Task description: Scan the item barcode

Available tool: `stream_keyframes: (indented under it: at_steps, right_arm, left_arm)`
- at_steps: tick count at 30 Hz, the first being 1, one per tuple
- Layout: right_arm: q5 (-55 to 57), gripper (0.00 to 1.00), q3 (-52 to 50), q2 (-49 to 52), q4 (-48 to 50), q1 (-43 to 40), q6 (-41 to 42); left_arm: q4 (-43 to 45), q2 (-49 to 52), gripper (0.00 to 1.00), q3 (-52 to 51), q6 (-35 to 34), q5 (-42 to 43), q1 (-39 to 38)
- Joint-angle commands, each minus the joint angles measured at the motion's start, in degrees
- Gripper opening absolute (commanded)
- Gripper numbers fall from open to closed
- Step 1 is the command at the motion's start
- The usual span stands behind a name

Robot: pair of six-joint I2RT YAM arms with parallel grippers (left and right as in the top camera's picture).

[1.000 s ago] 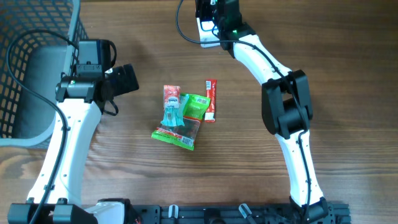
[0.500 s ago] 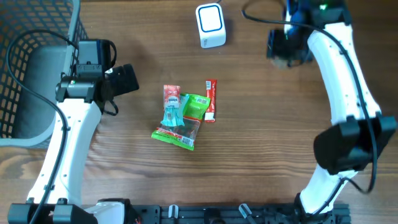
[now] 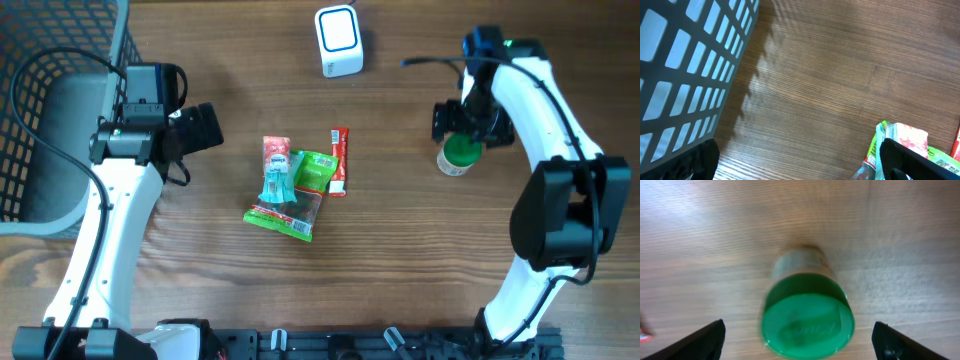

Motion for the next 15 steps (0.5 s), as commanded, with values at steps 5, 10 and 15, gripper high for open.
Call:
stream_keyframes:
  at_steps: [5,10,15]
  right_arm:
    - [-14.9,0.97,6.8,-2.0,-3.0,6.6,-1.1]
    - [-14.9,1.0,2.8,-1.9,2.9,13.7,8.4]
    - [-14.9,0.72,-5.9,-1.9,12.6,19.7,10.1]
  left_arm:
    - [0.1,-0.2,1.0,0.4,0.5,-0.3,0.3]
    - [0.1,-0.2,1.0,0.4,0.5,-0.3,0.3]
    - [0.1,-0.2,1.0,0.4,0.5,-0.3,0.3]
